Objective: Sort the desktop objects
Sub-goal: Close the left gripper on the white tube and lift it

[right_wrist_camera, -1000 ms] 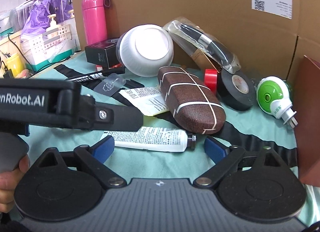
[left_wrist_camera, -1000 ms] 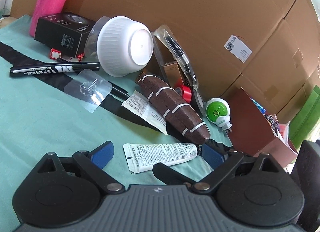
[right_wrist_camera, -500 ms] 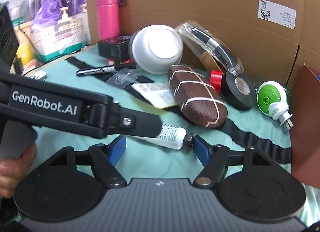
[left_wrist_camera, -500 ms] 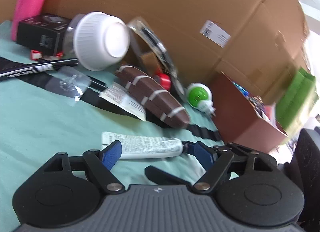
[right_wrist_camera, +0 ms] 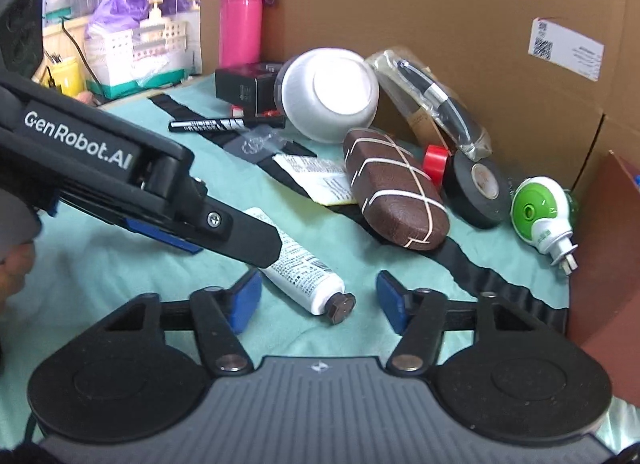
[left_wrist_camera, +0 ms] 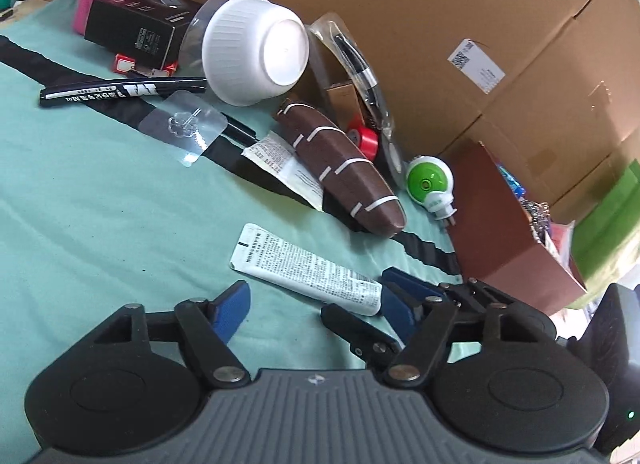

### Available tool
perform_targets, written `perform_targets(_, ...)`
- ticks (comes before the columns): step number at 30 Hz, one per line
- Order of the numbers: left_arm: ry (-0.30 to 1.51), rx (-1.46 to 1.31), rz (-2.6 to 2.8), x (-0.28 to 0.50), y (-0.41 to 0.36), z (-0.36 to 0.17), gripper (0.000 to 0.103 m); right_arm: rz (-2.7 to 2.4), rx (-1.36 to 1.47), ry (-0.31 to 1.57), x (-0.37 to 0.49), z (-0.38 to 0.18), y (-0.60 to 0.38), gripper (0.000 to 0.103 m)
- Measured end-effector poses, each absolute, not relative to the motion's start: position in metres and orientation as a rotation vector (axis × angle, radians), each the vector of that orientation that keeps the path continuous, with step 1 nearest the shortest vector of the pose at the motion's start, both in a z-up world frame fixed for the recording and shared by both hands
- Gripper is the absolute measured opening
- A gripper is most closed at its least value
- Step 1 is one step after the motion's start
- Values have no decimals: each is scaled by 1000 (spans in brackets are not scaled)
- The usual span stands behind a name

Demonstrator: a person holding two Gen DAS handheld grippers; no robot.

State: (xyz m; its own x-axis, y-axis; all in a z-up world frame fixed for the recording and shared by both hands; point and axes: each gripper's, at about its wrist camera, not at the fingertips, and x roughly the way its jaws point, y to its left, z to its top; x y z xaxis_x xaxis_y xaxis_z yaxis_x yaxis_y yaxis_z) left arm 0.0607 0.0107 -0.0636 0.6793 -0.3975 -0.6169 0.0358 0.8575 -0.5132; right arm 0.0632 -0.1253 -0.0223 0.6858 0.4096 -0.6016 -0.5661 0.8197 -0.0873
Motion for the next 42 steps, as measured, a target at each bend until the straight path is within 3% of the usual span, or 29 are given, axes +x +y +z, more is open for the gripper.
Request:
perform_targets(6, 801, -468, -214, 64, 5, -63, 61, 569, -281, 613, 47, -21, -123, 30)
perform_targets(9, 808, -442, -183, 67, 0, -62, 51, 592, -295, 614, 33, -20, -118, 24)
perform_targets(14, 824, -385, -138, 73, -8, -61, 38, 607, -274, 620, 19, -19, -112, 24)
perform_targets(19, 840, -320, -124, 76, -16, -59, 35, 585, -238, 606, 19, -16, -108, 27)
perform_targets(24, 861, -253, -111, 81, -27, -56, 36, 568, -207, 626, 25, -20, -105, 42)
perform_targets(29, 859, -187, -131, 82, -34, -56, 37, 535, -216, 626, 23, -24, -101, 40)
perform_targets(30, 859, -181, -136, 81, -34, -56, 37, 536, -216, 625, 23, -24, -102, 29)
perform_targets(31, 862, -184, -136, 81, -34, -56, 37, 533, -218, 625, 22, -24, -102, 28)
perform_targets(42, 855, -117, -141, 77, -46, -55, 38, 511, -256, 605, 15, -25, -95, 28)
